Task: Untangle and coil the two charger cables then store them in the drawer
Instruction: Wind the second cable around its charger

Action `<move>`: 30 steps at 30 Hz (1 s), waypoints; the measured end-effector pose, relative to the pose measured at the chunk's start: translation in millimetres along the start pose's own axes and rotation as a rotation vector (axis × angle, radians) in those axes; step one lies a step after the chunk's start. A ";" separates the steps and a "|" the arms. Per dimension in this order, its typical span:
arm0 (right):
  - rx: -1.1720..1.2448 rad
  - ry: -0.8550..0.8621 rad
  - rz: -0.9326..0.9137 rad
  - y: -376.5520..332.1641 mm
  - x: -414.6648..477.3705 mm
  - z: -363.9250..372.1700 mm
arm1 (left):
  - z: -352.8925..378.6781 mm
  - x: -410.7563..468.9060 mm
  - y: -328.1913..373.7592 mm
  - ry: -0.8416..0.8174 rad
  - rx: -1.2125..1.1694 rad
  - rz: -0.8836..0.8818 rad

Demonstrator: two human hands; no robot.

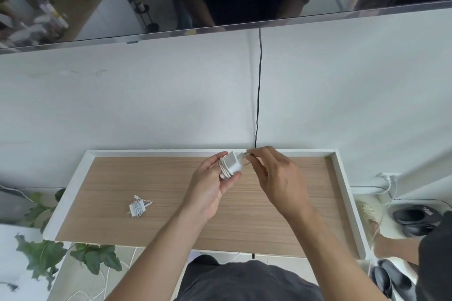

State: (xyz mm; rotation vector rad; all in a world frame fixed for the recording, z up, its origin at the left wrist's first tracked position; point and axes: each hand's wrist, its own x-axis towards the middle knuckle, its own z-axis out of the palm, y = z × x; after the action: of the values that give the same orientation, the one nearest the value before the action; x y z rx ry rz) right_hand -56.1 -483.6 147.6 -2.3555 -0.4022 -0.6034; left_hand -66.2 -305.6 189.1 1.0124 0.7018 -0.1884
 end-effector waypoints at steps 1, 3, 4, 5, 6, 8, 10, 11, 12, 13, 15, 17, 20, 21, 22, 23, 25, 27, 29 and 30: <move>0.017 -0.009 0.015 -0.1 0.4 -0.7 | -0.2 -1.3 1.5 -0.006 0.003 -0.006; 0.039 -0.015 0.035 -0.7 0.3 -0.5 | 0.2 -4.6 4.3 -0.018 0.008 -0.013; 0.047 -0.008 0.030 -1.4 0.1 -0.8 | 0.9 -6.3 5.5 -0.021 0.007 -0.011; 0.055 0.001 0.018 -2.2 -0.5 -0.6 | 1.6 -7.8 6.6 -0.023 0.002 -0.006; 0.069 0.011 0.002 -3.2 -1.3 0.0 | 2.0 -8.7 7.6 -0.023 -0.008 -0.002; 0.106 0.025 -0.016 -5.3 -2.3 0.3 | 2.5 -9.7 9.6 -0.017 -0.036 0.000; 0.125 0.017 -0.001 -7.2 -3.2 1.7 | 0.3 -8.8 11.1 -0.014 -0.080 -0.008; 0.137 0.004 0.014 -8.1 -3.6 2.2 | -1.6 -7.3 11.4 -0.011 -0.101 -0.012; 0.147 -0.014 0.026 -8.5 -3.9 2.8 | -3.9 -5.7 11.7 -0.009 -0.117 -0.014; 0.154 -0.033 0.036 -9.3 -4.2 2.6 | -5.8 -4.0 11.5 -0.005 -0.128 -0.014; 0.181 -0.055 0.055 -11.4 -4.4 0.8 | -8.6 -2.4 10.9 -0.004 -0.138 -0.009; 0.224 -0.059 0.102 -14.2 -3.6 -1.5 | -10.2 -2.7 10.6 -0.023 -0.147 -0.003; 0.358 -0.065 0.245 -18.3 -3.2 -3.9 | -15.0 -2.5 9.5 -0.074 -0.169 0.001; 0.432 -0.075 0.308 -19.1 -2.4 -5.1 | -17.4 -1.9 9.5 -0.090 -0.183 -0.004; 0.506 -0.089 0.372 -19.8 -1.4 -6.5 | -20.0 -1.7 10.1 -0.104 -0.197 -0.011; 0.562 -0.110 0.424 -19.9 -0.9 -8.2 | -22.4 -1.2 10.4 -0.113 -0.209 -0.016; 0.618 -0.177 0.462 -18.5 -0.3 -11.4 | -26.5 -0.1 10.4 -0.121 -0.220 -0.016; 0.637 -0.266 0.455 -17.0 -1.1 -12.7 | -29.7 0.6 9.9 -0.133 -0.237 -0.020; 0.634 -0.326 0.445 -17.1 -3.9 -11.4 | -32.1 0.1 9.3 -0.172 -0.276 -0.038; 0.631 -0.340 0.446 -18.1 -5.8 -10.1 | -32.4 -1.5 9.3 -0.196 -0.291 -0.055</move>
State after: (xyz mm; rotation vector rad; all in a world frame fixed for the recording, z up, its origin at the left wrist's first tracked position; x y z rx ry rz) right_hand -72.0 -477.8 161.0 -1.8332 -0.1638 0.1320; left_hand -77.7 -274.0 185.8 0.6864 0.5586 -0.2227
